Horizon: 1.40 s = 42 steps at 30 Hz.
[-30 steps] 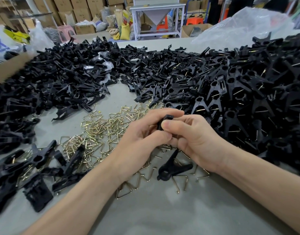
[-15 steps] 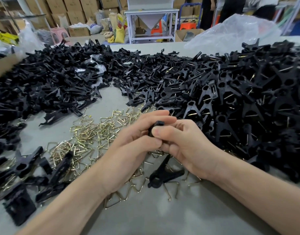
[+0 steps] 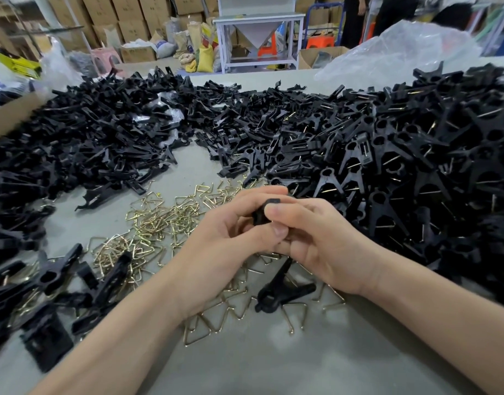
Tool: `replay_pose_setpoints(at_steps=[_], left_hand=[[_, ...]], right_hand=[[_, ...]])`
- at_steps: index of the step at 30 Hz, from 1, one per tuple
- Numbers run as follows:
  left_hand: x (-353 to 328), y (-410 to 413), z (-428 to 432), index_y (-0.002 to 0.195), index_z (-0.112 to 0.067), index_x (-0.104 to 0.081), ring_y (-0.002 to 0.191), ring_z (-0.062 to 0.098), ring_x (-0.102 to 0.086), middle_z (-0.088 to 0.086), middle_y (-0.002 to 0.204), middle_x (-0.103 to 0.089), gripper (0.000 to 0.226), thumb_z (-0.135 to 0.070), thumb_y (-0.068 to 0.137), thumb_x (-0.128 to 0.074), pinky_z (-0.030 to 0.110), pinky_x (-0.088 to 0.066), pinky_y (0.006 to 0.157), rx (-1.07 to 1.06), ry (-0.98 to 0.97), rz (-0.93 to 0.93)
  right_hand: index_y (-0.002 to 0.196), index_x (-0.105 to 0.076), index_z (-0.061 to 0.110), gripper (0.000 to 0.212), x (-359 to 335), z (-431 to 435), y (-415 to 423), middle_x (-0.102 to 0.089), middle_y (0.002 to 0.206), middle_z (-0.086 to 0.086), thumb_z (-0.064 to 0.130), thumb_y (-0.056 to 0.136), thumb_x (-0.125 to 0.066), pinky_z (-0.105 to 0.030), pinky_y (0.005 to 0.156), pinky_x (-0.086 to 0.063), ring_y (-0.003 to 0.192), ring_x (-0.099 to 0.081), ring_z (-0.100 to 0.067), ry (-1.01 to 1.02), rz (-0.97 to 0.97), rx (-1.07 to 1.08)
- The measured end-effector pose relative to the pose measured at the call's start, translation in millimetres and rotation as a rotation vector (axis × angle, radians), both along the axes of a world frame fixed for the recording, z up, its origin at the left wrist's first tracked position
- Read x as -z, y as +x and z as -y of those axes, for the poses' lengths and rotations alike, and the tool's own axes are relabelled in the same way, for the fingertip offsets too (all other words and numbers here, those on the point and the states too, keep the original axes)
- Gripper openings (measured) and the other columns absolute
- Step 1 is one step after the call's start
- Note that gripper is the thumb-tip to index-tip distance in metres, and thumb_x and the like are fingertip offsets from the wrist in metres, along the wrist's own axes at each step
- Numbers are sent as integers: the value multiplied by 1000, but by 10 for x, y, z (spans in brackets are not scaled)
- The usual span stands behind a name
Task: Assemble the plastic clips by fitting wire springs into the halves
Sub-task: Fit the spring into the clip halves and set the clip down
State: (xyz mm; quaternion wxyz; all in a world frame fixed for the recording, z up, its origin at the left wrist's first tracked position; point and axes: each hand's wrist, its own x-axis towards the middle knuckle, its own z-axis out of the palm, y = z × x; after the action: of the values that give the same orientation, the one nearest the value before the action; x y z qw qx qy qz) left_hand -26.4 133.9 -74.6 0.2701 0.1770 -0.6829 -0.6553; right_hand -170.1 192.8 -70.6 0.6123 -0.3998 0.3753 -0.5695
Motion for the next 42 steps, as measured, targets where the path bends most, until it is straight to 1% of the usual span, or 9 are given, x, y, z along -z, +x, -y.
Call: replay_pose_setpoints(at_steps=[3,7,10,13,19,27,30,34,42], left_hand=[[-4,19,18,114,-17,-69,128,27,-51,8,138,-52,43,-24,72,-67,50,-44,103,19,1,11],[27,9,13,112,-20,-71,133,20,-45,-12,144,-43,45,-25,67,-71,50,-40,106,15,-42,40],[41,-3,4,109,-24,-73,141,15,-34,-17,147,-38,43,-25,67,-71,50,-37,108,7,-45,30],[39,8,32,108,-25,-73,142,15,-30,-20,147,-38,38,-22,70,-70,51,-36,109,44,-51,35],[45,6,52,102,-24,-74,134,16,-44,-8,139,-52,33,-17,71,-67,49,-37,109,73,-58,25],[59,29,100,105,-17,-73,132,16,-47,-7,137,-54,35,-15,71,-66,45,-39,108,119,-39,34],[50,45,115,107,-16,-72,132,14,-46,-7,137,-54,34,-11,73,-66,42,-40,108,164,-36,41],[33,64,143,110,-18,-72,134,12,-44,-8,137,-54,36,-10,75,-66,42,-38,109,189,-50,60],[-26,159,187,124,-17,-64,141,8,-32,-7,145,-45,43,-11,82,-64,45,-31,114,288,-45,151]], right_hand=[[83,-73,6,16,8,3,-9,-71,89,-12,14,79,-60,-26,76,-56,88,-68,-18,-16,-11,-4],[93,-71,6,19,2,-5,-33,-72,87,-6,8,78,-60,-22,76,-54,88,-68,-16,-53,-90,-63],[100,-69,-2,28,10,4,-51,-70,94,-15,10,76,-64,-24,78,-55,90,-68,-21,-44,-109,-55],[95,-69,-4,23,19,15,-54,-70,87,-14,9,77,-62,-25,76,-56,84,-67,-20,-42,-121,-57],[81,-75,5,13,47,30,-79,-71,80,-10,8,76,-64,-24,72,-55,80,-68,-19,-59,-176,-61],[90,-72,0,20,126,50,-108,-72,89,-13,16,79,-67,-27,81,-54,88,-68,-20,-111,-301,-43],[93,-69,-7,37,139,65,-133,-70,93,-21,26,77,-70,-30,85,-54,92,-67,-22,-118,-343,-54],[99,-70,-2,35,150,61,-142,-73,96,-8,27,79,-68,-27,84,-52,96,-68,-19,-120,-351,-88],[106,-71,8,41,167,72,-137,-70,109,-15,36,77,-73,-44,96,-50,106,-65,-32,-127,-438,-102]])
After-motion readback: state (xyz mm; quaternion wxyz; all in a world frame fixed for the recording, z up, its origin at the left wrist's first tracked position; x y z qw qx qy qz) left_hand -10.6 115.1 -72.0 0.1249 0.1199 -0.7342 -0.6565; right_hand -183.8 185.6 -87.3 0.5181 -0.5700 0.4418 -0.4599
